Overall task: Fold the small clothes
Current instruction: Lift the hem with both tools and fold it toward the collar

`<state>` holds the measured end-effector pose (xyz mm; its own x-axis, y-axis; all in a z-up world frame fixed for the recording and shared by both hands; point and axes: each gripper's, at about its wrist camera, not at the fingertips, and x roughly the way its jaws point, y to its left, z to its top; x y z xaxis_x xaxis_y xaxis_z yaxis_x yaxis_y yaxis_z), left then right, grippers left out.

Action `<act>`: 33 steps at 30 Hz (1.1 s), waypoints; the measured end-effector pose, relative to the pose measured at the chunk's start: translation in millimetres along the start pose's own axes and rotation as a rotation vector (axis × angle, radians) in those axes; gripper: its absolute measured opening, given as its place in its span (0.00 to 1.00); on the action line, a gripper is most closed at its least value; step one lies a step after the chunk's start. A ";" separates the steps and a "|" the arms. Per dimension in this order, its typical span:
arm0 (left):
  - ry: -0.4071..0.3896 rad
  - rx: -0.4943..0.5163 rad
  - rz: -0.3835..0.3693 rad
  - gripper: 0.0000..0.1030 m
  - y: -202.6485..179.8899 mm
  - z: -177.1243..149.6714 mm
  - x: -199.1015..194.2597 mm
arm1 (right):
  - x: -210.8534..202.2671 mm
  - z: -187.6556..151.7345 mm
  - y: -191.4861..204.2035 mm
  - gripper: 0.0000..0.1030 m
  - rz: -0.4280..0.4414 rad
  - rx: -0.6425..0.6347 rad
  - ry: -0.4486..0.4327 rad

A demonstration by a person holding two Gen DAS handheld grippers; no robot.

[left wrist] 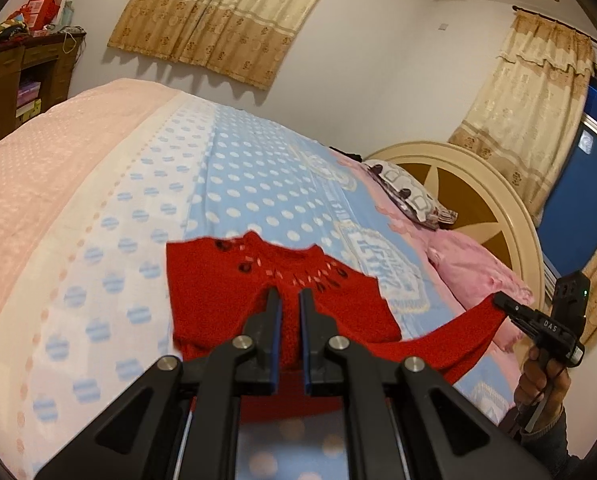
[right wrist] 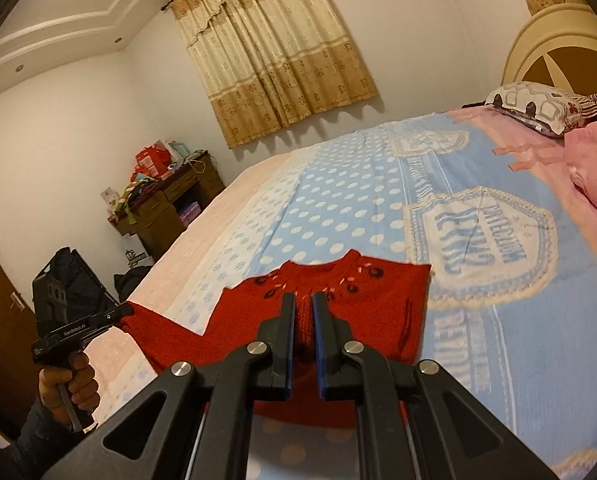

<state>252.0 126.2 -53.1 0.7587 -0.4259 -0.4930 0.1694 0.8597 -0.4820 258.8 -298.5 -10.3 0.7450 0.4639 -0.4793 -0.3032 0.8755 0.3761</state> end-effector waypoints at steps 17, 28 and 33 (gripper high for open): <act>0.111 -0.069 0.086 0.08 59.1 51.7 151.3 | 163.8 53.7 -85.1 0.07 -0.132 0.121 0.135; 0.185 -0.141 0.137 0.08 99.5 39.3 206.5 | 243.4 39.1 -127.9 0.08 -0.186 0.196 0.196; 0.173 -0.231 0.164 0.18 114.1 37.2 205.0 | 245.1 37.4 -145.1 0.38 -0.230 0.256 0.158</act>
<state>450.3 147.6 -182.2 0.6429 -0.3457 -0.6834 -0.1081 0.8424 -0.5278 507.6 -316.8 -152.7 0.6693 0.2917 -0.6833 0.0347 0.9064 0.4209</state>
